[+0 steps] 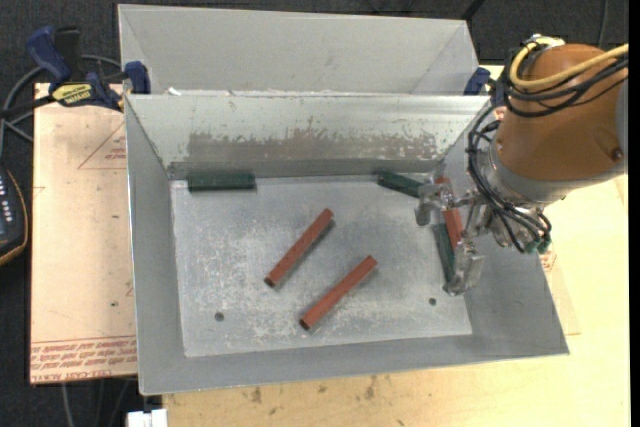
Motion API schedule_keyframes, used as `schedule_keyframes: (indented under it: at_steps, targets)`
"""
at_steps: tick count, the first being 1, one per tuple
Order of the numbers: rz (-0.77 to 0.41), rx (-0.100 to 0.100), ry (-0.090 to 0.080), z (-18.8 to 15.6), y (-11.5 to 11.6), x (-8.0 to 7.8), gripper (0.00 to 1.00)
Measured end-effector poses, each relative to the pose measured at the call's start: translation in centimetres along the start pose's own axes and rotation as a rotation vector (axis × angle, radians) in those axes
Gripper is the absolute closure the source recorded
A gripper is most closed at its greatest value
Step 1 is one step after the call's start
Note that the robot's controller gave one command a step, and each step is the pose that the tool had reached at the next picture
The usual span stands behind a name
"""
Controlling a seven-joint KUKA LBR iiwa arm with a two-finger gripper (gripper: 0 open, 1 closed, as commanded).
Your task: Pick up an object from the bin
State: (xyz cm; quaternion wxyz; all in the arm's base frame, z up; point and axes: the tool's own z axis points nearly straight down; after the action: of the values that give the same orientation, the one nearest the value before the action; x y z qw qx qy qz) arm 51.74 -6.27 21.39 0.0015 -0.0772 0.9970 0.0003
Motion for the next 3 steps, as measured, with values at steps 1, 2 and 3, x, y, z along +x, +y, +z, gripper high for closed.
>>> schedule_keyframes:
  at_steps: [1, 2, 3]
  targets:
    - [-0.218, -0.004, 0.006, 10.9, 4.0, -3.4, 0.00]
    - [-0.461, 0.000, -0.006, 14.3, 6.2, -11.7, 0.00]
    - [-0.719, -0.001, -0.005, 14.2, 12.6, -11.4, 0.00]
